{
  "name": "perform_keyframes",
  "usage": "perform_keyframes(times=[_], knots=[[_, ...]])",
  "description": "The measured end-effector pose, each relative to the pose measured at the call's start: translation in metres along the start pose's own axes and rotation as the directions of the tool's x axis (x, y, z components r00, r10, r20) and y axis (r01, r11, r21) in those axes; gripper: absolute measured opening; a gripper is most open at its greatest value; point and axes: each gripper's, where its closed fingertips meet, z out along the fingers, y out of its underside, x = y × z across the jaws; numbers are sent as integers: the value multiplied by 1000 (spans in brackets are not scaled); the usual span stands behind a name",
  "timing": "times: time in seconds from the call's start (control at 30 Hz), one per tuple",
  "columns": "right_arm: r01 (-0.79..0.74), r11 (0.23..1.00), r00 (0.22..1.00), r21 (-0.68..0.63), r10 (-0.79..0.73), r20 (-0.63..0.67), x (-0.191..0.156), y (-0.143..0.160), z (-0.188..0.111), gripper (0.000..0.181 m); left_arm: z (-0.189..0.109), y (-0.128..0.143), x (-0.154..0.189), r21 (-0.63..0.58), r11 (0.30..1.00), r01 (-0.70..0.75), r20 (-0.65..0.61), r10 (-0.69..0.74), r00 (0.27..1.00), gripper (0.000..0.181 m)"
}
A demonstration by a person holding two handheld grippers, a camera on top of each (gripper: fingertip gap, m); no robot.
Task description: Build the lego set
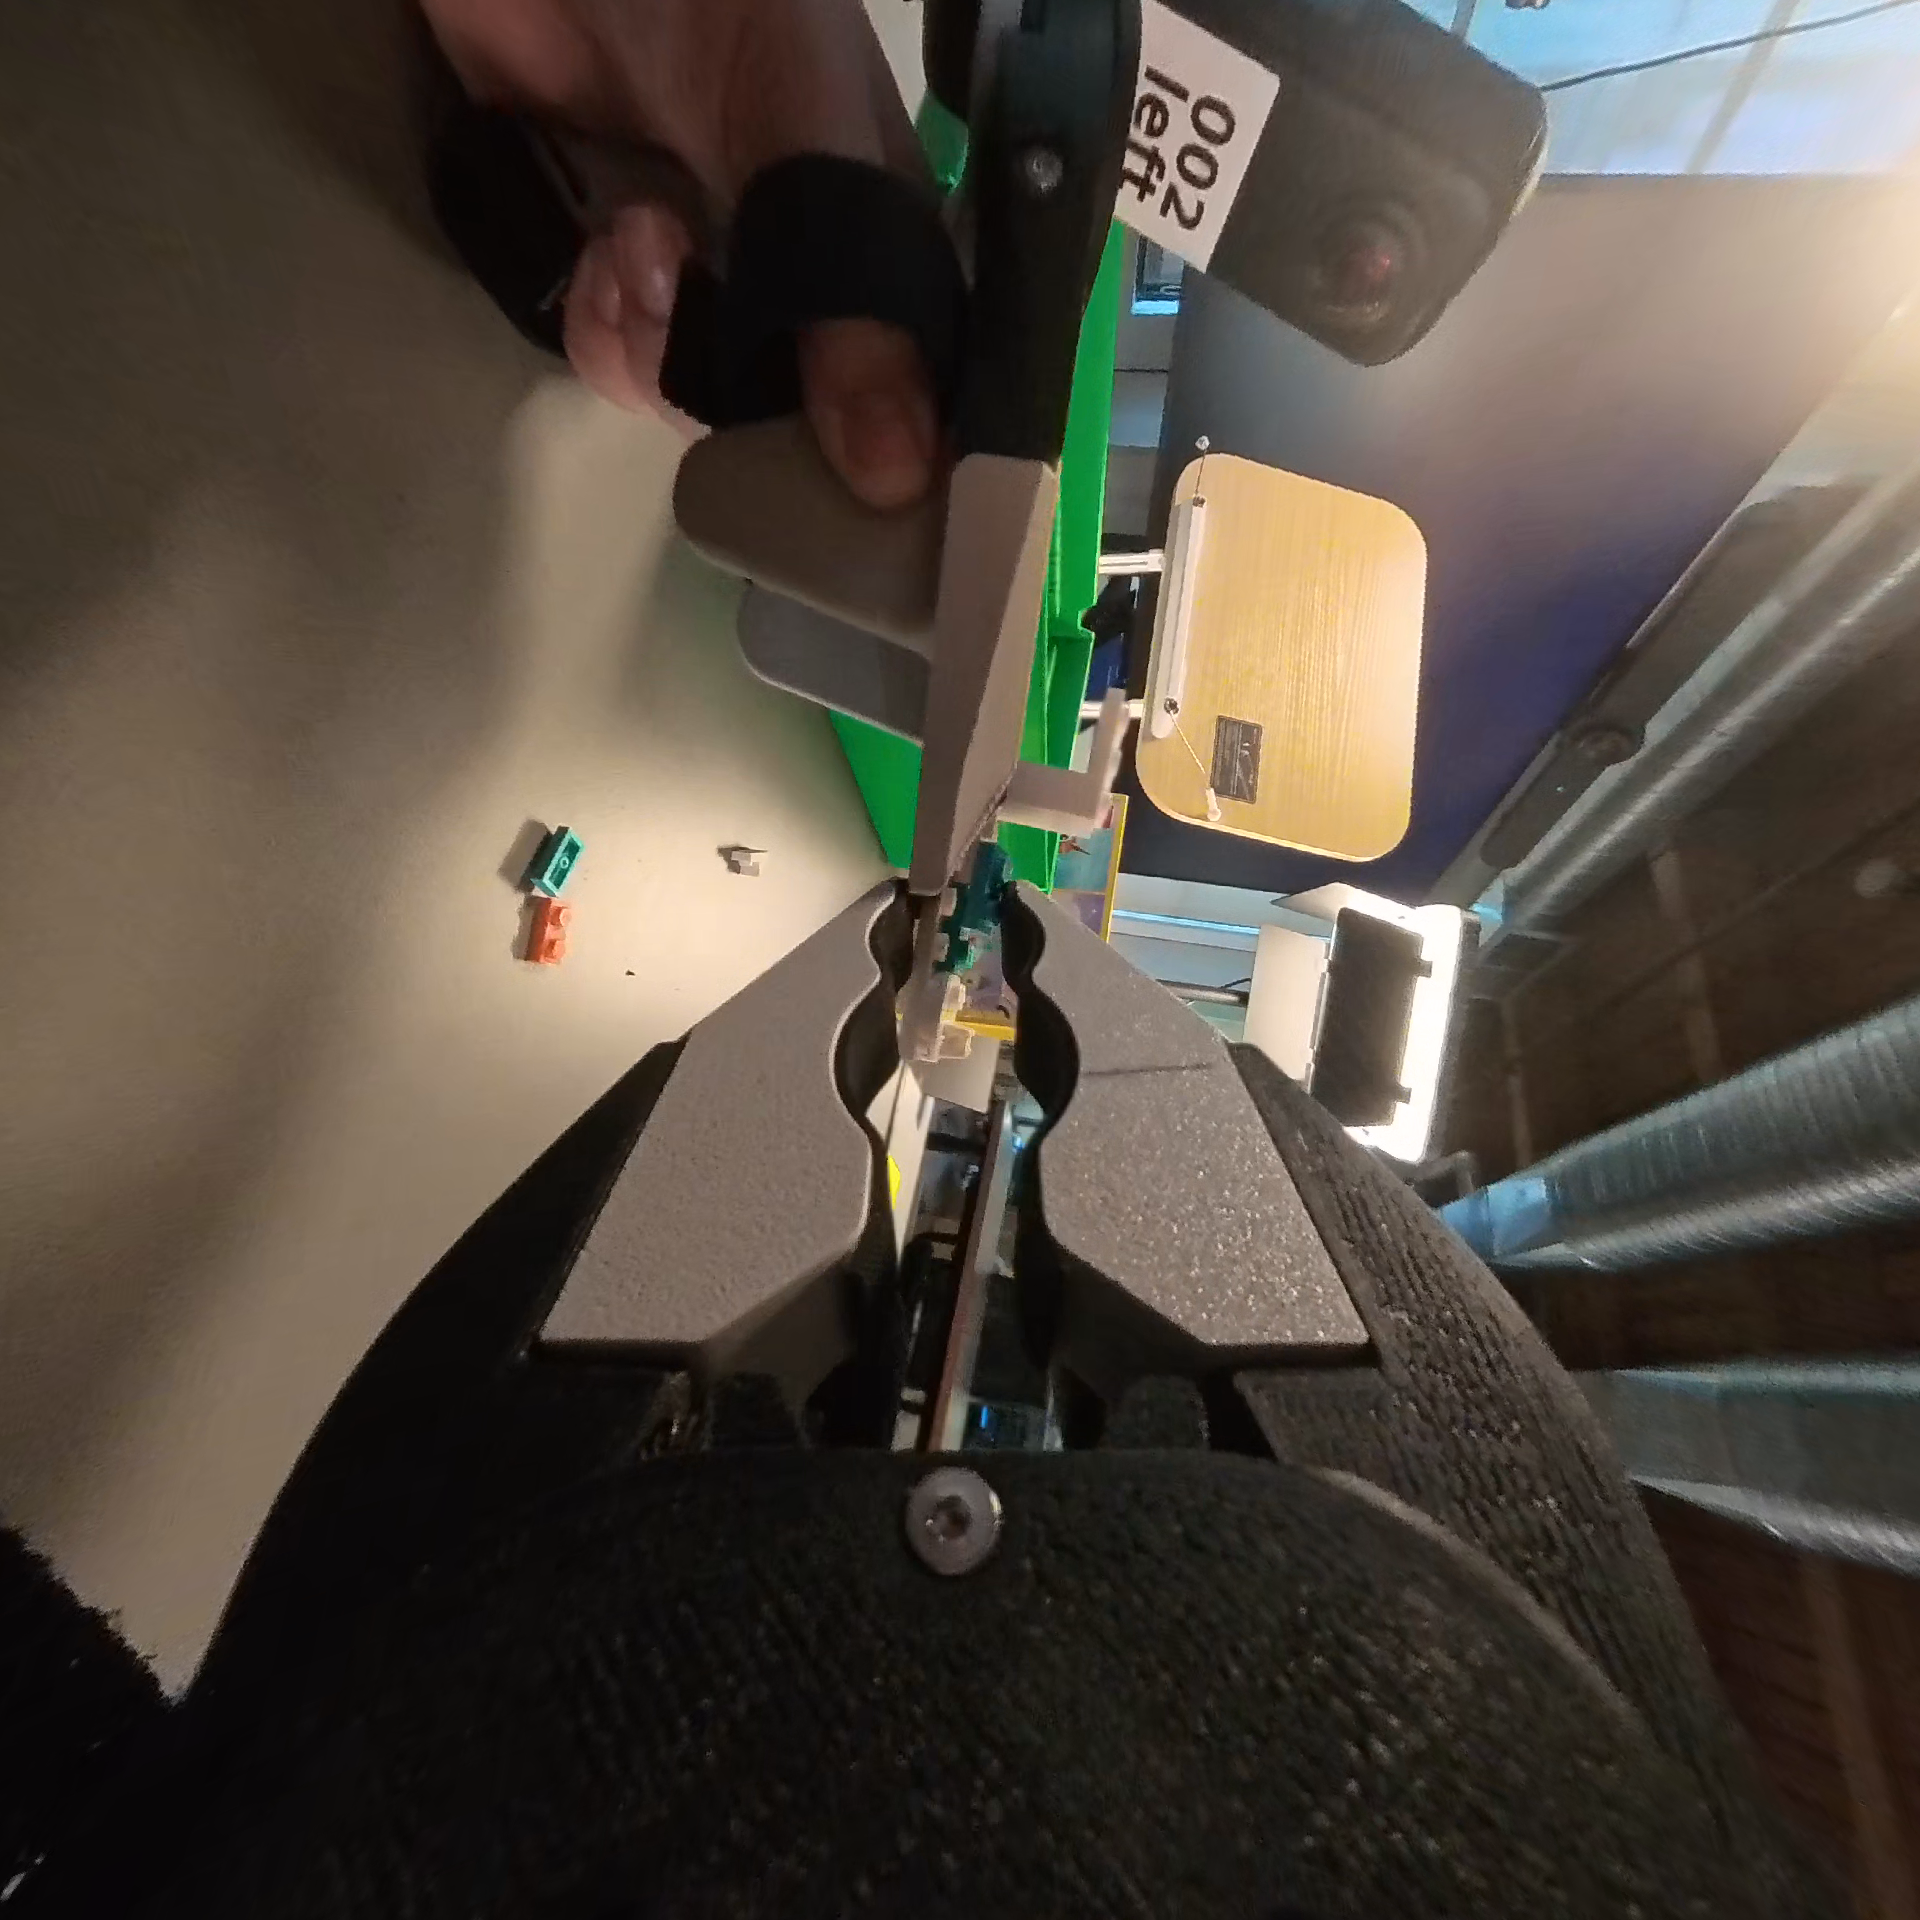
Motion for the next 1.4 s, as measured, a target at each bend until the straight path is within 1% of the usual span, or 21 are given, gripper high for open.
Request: perform_keyframes(times=[0.13,0.37,0.53,0.63,0.7,0.8,0.93,1.0,1.1,1.17,1.2,1.27,1.33,1.4], knots=[[-23,1000,999,9,23,32,-2,-1,-1,15,0,1,1,-6,1000,21,-16,-21,1000,33],[-138,990,983,5,136,123,-4,-2,-3,15,-1,0,4,-1,998,58,-55,-58,997,34],[-246,969,949,-13,243,203,-6,-2,-5,15,-1,0,5,0,998,62,-62,-62,996,34],[-253,967,946,-17,251,207,-6,-2,-5,15,-1,0,5,2,997,74,-66,-74,995,34],[-228,974,956,-9,225,186,-5,-2,-4,14,-1,-1,5,8,996,84,-71,-83,994,34],[-143,990,979,-15,143,143,-2,-2,-3,12,-2,-2,4,16,995,100,-78,-99,992,34],[-58,998,992,-20,60,114,0,-1,-1,11,-2,-3,1,27,994,104,-60,-102,993,34],[-33,999,996,-12,34,87,2,0,1,11,-3,-5,0,41,995,87,-45,-85,995,34],[-49,999,998,0,49,40,8,-2,3,12,-6,-12,-1,90,996,19,-7,-18,1000,34],[-5,999,1000,-40,4,-21,15,4,7,12,-11,-18,-6,130,992,-7,40,2,999,33],[29,998,998,-64,-32,-49,18,8,8,12,-15,-22,-8,157,988,0,49,-8,999,33],[39,994,996,-99,-47,-71,20,13,10,13,-21,-28,-11,204,978,36,42,-46,998,27],[59,987,994,-149,-72,-87,22,19,13,13,-23,-30,-16,217,975,49,61,-64,996,25],[84,976,991,-200,-104,-90,22,24,18,14,-21,-28,-20,200,980,27,107,-49,993,26]])
